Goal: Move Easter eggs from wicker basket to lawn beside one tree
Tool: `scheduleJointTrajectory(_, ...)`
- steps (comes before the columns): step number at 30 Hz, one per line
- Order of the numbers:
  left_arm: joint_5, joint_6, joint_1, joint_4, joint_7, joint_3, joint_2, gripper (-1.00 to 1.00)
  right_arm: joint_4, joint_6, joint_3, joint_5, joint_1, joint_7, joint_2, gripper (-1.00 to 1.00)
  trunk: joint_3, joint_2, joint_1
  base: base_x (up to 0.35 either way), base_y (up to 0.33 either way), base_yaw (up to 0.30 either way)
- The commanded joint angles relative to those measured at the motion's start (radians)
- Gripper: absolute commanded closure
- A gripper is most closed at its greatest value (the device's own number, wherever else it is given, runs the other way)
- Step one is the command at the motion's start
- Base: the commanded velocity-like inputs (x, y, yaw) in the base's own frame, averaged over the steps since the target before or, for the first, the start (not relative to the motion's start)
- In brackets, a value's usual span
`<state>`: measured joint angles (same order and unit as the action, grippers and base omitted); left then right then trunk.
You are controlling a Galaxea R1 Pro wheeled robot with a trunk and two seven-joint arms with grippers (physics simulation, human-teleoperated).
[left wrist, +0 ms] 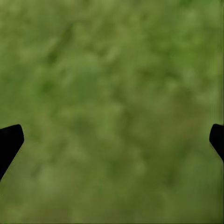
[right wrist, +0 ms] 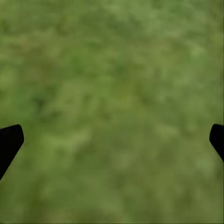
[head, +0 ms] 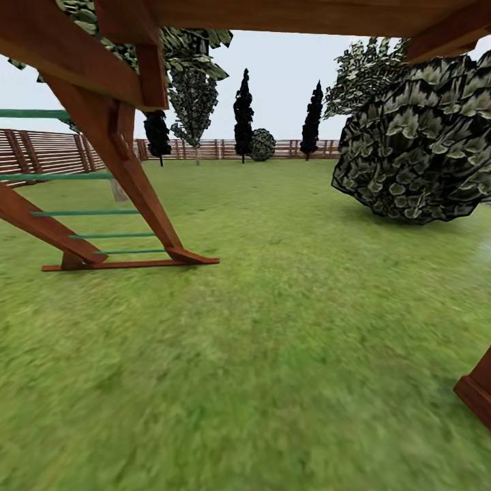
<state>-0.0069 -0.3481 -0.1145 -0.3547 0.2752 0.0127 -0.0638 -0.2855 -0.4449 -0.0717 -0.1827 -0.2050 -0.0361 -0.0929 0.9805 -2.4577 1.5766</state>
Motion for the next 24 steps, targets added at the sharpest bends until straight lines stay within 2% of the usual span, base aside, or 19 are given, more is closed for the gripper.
scheduleJointTrajectory(1, -0.001, -0.003, 0.0, 0.0, 0.002, 0.001, 0.0, -1.0, 0.0, -0.003, -0.008, -0.008, -0.001, -0.004, -0.001, -1.0, 0.001, 0.0, 0.0, 0.335, 0.0, 0.0)
scheduleJointTrajectory(8, -0.001, -0.003, 0.0, 0.001, 0.002, 0.001, -0.001, -1.0, 0.0, -0.003, -0.009, -0.008, -0.001, -0.004, -0.001, -1.0, 0.001, 0.0, 0.0, 0.335, 0.0, 0.0)
scheduleJointTrajectory(24, -0.001, -0.003, 0.0, 0.001, 0.002, 0.001, 0.001, -1.0, 0.0, -0.003, -0.008, -0.008, -0.001, -0.004, -0.001, -1.0, 0.001, 0.0, 0.0, 0.335, 0.0, -0.238)
